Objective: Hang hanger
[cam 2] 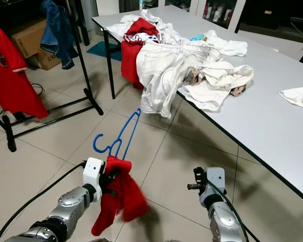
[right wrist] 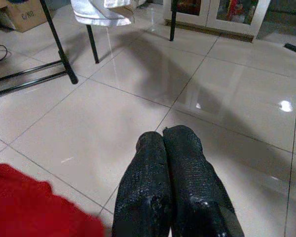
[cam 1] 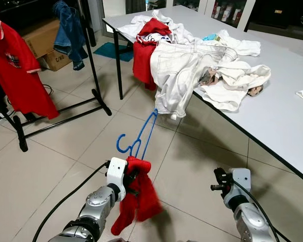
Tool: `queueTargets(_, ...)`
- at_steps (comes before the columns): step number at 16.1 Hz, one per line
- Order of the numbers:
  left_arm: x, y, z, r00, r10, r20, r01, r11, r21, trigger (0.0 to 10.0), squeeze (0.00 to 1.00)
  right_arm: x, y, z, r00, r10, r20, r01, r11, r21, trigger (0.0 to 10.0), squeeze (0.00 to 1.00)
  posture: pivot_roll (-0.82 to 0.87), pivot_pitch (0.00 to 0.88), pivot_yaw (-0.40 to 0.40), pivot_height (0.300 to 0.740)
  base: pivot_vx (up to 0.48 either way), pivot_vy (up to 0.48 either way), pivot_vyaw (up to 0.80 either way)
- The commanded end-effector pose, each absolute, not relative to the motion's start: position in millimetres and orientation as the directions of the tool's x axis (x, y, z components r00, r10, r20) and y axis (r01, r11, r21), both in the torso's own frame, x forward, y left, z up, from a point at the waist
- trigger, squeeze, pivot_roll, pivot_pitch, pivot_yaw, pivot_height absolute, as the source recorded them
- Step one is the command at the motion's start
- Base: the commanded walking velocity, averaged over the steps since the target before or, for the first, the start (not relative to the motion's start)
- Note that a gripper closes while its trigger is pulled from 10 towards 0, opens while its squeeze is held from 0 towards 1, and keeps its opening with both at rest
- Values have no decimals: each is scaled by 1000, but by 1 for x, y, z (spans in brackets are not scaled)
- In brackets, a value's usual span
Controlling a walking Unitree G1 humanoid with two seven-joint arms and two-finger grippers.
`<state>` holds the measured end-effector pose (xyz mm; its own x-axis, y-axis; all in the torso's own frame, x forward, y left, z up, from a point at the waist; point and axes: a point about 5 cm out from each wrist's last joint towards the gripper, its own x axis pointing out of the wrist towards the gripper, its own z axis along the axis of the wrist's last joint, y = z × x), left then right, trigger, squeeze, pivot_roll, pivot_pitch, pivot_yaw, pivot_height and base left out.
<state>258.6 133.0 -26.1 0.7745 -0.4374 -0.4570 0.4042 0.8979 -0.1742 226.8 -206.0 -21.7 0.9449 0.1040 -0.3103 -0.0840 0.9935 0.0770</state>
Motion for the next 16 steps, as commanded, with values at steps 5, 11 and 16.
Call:
queueTargets(5,249,131,-33,730,-471,-495,464,874,-148,10000,0,214,-213,-31,934,71,-350,-57,997,51,10000,0,-119,0,38,740,0,0,0)
queueTargets(11,239,136,-42,686,-461,-563,483,867,-121,10000,0,210,-206,-38,920,71,-386,-55,997,52,10000,0,-133,0,54,740,0,0,0)
queueTargets(16,235,146,-46,705,-412,-577,426,897,-119,10000,0,207,-210,-41,913,55,-403,-40,998,47,10000,0,-123,0,47,740,0,0,0)
